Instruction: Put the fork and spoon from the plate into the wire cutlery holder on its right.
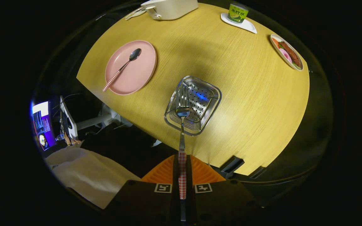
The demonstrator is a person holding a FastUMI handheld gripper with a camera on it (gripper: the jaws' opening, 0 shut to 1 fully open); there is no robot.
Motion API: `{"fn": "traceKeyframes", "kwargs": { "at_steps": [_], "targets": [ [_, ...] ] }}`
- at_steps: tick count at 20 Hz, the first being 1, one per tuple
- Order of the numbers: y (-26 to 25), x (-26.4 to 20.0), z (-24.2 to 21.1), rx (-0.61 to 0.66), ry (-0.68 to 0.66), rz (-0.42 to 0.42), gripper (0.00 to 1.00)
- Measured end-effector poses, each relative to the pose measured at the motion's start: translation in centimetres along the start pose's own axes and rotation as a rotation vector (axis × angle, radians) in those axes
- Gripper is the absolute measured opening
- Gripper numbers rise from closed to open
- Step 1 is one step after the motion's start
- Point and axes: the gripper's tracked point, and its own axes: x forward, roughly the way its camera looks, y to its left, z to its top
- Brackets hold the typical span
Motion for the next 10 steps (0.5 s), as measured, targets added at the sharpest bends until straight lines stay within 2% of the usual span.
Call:
{"fn": "traceKeyframes", "kwargs": {
  "at_steps": [2,6,10],
  "targets": [
    [-0.8,0.5,0.4,0.008,0.077,0.018,0.11],
    [-2.2,1.4,1.9,0.039,0.141,0.031,0.11],
    [-2.5,2.1,1.9,-0.012,0.222,0.033,0.11]
  ]
}}
